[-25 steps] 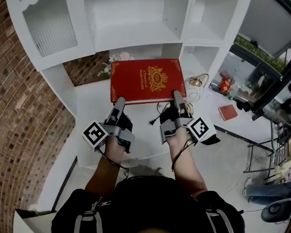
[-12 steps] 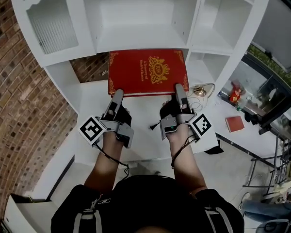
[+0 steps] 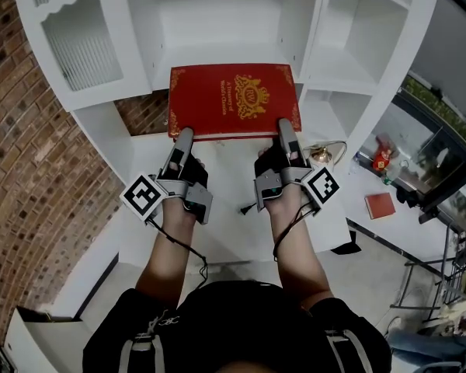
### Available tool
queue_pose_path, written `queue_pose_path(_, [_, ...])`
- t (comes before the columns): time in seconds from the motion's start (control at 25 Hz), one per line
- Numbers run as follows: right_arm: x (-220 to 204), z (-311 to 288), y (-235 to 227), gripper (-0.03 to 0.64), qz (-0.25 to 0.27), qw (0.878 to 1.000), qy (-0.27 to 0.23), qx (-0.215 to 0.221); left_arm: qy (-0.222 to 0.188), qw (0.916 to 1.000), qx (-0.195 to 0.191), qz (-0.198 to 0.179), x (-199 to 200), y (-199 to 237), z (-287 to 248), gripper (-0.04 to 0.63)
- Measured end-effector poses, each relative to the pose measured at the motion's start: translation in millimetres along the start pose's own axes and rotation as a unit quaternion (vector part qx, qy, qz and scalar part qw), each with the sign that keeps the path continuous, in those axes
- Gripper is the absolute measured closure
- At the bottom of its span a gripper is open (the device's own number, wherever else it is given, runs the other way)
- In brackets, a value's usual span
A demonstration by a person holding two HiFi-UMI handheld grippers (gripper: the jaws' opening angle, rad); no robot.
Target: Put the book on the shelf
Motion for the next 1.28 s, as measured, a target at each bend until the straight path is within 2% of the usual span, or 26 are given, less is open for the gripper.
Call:
queue_pose_path(0.2, [2,-21,-10,0.353,0.001,1.0,0.011,-0.01,-0.009,0.9999,0.002,-0.009,11,9,-17,0.353])
queue_pose_path(0.36, [2,-39,-16,0.353,0.009,1.0,0.018,-0.015,-0.015,0.9998,0.016,-0.001,22,20,-28,0.353])
queue_pose_path(0.44, [2,-48,-20,0.353,0.015,1.0,0.023,-0.012,-0.013,0.9999,0.01,-0.001,27,20,-34,0.353])
queue_pose_path(0.64, [5,-65,-21,0.348,0.027,0.999,0.027,-0.01,-0.015,0.9998,0.004,-0.015,35,24,-49,0.35])
queue_pose_path(0.72, [8,-72,-24,0.348,0.036,0.999,0.027,-0.009,-0.018,0.9994,0.012,-0.027,39,27,-55,0.347])
queue_pose_path(0.84, [11,-81,-26,0.34,0.06,0.998,0.027,-0.022,-0.02,0.9975,0.037,-0.057,46,31,-62,0.339])
queue_pose_path(0.96, [16,-91,-24,0.334,0.095,0.995,0.021,-0.028,-0.018,0.9949,0.044,-0.088,52,30,-72,0.328])
queue_pose_path(1.12, [21,-106,-21,0.321,0.154,0.988,0.013,-0.02,-0.02,0.9871,0.058,-0.148,60,27,-85,0.304])
queue_pose_path(1.2, [24,-111,-20,0.312,0.187,0.982,0.006,-0.021,-0.016,0.9795,0.064,-0.191,64,25,-90,0.294])
queue_pose_path(1.28, [28,-116,-19,0.297,0.225,0.974,-0.002,-0.031,-0.018,0.9615,0.074,-0.264,66,19,-94,0.282])
Point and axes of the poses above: the fingertips, and each gripper's own axes: z backward along the fingers, y to its left, x out of its top, the point moved 7 cm from there along z, backward along the fingers, and after that the axes turned 8 degrees about z, right-handed, at the moved point
